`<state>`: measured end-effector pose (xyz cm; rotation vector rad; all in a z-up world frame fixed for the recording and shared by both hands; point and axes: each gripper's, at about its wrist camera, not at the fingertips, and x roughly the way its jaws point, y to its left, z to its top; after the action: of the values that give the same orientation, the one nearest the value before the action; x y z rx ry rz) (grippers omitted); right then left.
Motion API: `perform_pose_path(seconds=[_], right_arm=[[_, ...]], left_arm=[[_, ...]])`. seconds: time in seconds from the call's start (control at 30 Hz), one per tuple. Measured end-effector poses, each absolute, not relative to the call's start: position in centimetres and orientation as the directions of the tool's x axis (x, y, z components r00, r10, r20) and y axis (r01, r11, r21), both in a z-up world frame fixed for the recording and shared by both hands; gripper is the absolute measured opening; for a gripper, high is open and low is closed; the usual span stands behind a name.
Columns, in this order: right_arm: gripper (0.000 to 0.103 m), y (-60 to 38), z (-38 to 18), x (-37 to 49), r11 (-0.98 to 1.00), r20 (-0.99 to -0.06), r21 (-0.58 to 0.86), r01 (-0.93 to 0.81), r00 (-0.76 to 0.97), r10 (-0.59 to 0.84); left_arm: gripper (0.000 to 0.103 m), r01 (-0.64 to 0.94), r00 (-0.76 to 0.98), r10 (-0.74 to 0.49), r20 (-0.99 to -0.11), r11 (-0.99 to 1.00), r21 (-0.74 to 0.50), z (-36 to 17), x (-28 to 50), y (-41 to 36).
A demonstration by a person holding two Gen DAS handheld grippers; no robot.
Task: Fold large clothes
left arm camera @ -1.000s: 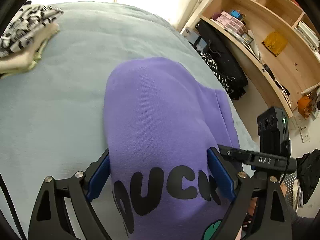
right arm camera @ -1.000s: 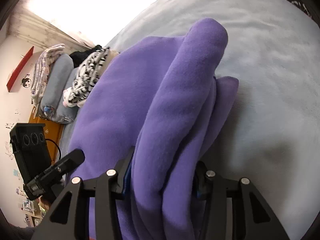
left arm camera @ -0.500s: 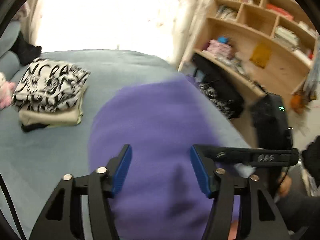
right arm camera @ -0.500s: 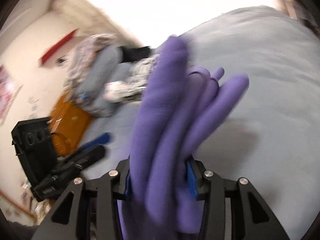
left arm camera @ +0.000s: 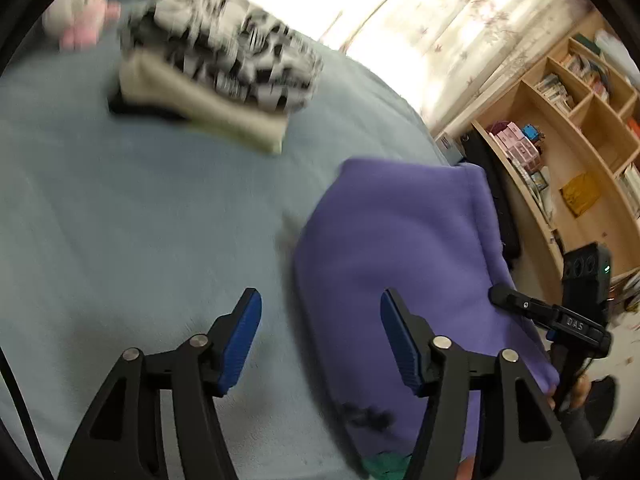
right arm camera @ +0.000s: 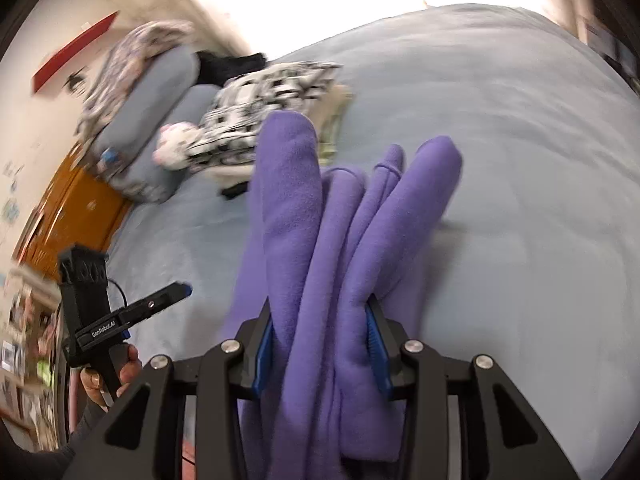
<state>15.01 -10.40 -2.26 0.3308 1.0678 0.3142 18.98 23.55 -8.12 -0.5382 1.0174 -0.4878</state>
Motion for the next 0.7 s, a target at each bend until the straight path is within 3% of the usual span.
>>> perform_pose_path(seconds=[0.27, 0.33, 0.47, 0.7], right_arm=[[0.039, -19.0, -6.6, 13.1, 0.841, -0.782, 0.533, 0.094, 0.435, 0.447], [0.039, -20.5, -7.7, 13.0, 0.83, -0.776, 0.548, 0.106, 0.436, 0.457], [0.039, -23.3, -10.6, 12.8, 0.782, -0.756, 0.603, 0.157, 0.426, 0.497], [0.039, -25.4, -13.4, 12.1, 0.719, -0.711, 0.671, 0.179, 0.43, 0.557]], left_arm=[[0.081, 0.205, 0.221, -0.767, -0.602, 0.64, -0.74, -13.6, 19.8, 16.8], [0.091, 0.187, 0.212, -0.786, -0.581, 0.616, -0.765, -14.6, 20.2, 16.2], [0.097, 0.147, 0.164, -0.84, -0.518, 0.54, -0.829, -16.2, 20.7, 14.8], [0.103, 0.151, 0.129, -0.858, -0.497, 0.512, -0.845, -17.0, 20.9, 11.3]])
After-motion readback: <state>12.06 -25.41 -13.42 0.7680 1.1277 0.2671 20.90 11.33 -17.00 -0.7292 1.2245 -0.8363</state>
